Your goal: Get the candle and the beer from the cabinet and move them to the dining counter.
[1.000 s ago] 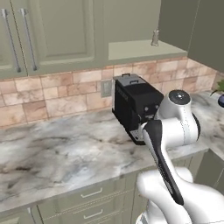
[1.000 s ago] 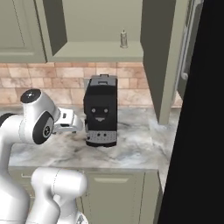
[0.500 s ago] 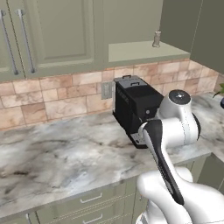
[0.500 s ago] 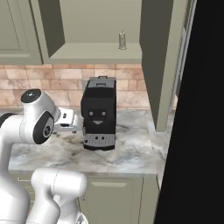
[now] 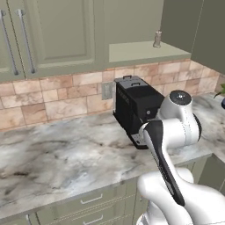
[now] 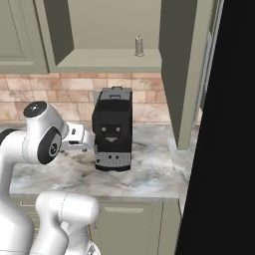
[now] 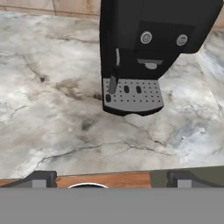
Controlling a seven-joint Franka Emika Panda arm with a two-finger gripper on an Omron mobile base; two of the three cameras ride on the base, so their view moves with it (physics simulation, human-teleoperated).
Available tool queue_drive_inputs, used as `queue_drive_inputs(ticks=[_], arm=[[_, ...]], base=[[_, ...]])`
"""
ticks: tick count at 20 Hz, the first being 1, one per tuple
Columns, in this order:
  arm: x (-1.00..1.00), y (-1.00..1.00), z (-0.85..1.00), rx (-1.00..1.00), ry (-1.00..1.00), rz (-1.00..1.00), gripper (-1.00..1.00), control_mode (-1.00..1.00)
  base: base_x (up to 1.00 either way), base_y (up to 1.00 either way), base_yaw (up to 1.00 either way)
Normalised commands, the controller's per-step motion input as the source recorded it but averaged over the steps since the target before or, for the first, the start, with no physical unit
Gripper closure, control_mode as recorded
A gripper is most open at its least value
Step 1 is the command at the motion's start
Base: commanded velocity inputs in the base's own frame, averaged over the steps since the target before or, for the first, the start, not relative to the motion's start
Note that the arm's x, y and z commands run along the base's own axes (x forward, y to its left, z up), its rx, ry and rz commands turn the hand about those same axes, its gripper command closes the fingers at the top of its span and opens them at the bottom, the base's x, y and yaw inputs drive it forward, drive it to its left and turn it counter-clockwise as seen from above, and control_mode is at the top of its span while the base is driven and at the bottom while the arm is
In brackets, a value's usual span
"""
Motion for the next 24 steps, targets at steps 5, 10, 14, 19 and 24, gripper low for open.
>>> queue_drive_inputs(ticks=[5, 10, 14, 19, 24], arm=[[0.00, 0.00, 0.00, 0.00, 0.00, 0.00, -1.00, -1.00], [0.02, 0.03, 0.15, 0.00, -0.25, -0.16, -1.00, -1.00], [0.01, 0.03, 0.32, 0.00, -0.32, -0.27, -1.00, -1.00], [0.06, -0.02, 0.37, 0.02, -0.19, -0.24, -1.00, -1.00], [0.02, -0.11, 0.41, 0.13, 0.00, -0.02, -1.00, -1.00]], base=[[-0.01, 0.00, 0.00], [0.00, 0.00, 0.00], [0.00, 0.00, 0.00], [0.00, 0.00, 0.00], [0.00, 0.00, 0.00]])
